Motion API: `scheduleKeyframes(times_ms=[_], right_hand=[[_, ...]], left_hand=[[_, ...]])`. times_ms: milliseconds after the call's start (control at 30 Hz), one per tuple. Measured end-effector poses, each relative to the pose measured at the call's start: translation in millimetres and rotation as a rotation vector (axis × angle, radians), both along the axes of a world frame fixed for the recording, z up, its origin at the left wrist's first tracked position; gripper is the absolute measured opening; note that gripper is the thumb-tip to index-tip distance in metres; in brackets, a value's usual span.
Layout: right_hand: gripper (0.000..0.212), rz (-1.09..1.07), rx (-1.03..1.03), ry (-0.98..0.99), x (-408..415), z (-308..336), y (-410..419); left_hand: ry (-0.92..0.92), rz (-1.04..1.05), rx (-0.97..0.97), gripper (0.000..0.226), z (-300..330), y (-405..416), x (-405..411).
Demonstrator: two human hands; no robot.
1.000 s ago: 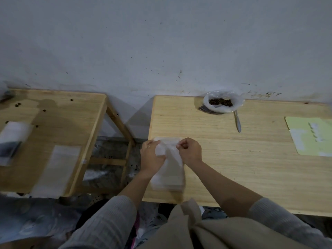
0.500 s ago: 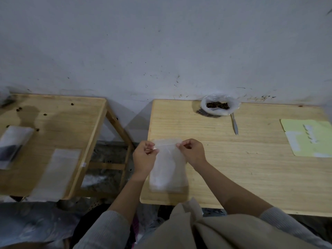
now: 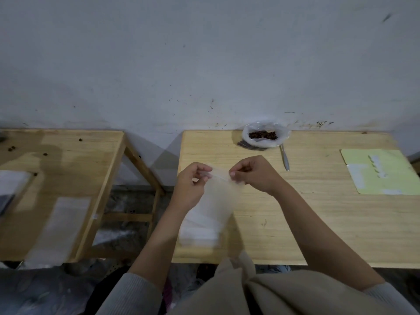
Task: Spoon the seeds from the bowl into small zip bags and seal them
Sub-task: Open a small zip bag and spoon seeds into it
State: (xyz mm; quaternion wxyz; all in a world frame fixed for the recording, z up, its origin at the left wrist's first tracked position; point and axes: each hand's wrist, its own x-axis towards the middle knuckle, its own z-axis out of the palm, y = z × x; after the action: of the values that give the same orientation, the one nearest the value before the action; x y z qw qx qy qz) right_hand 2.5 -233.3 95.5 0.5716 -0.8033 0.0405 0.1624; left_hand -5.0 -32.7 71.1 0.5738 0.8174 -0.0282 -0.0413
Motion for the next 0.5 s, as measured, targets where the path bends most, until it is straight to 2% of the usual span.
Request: scheduleKeyframes(times_ms=[100,233,367,500], right_hand=[[0.011,-0.042,-0.015,0.010,-0.6,12.0,-17.3],[0.014,-0.232,0.043,-0.014,-5.4,17.2,-36.9],[0.019,-0.356,0.142,-0.072,-12.4,15.4,-53.1],[0.016,-0.358,0.195,-0.115,-19.0,11.0,-65.8]], left_hand=[[-0.033,-0.015,0.002,0.025,8.6,-19.6,4.6],[-0.160,0.090,0.032,0.022,16.2,-46.7,6.6],[-0.042,0.027,-0.194,0.023,31.9,-76.6,5.3],[0.031,-0.055,-0.262,0.016,40.0,-107.0,7.6]])
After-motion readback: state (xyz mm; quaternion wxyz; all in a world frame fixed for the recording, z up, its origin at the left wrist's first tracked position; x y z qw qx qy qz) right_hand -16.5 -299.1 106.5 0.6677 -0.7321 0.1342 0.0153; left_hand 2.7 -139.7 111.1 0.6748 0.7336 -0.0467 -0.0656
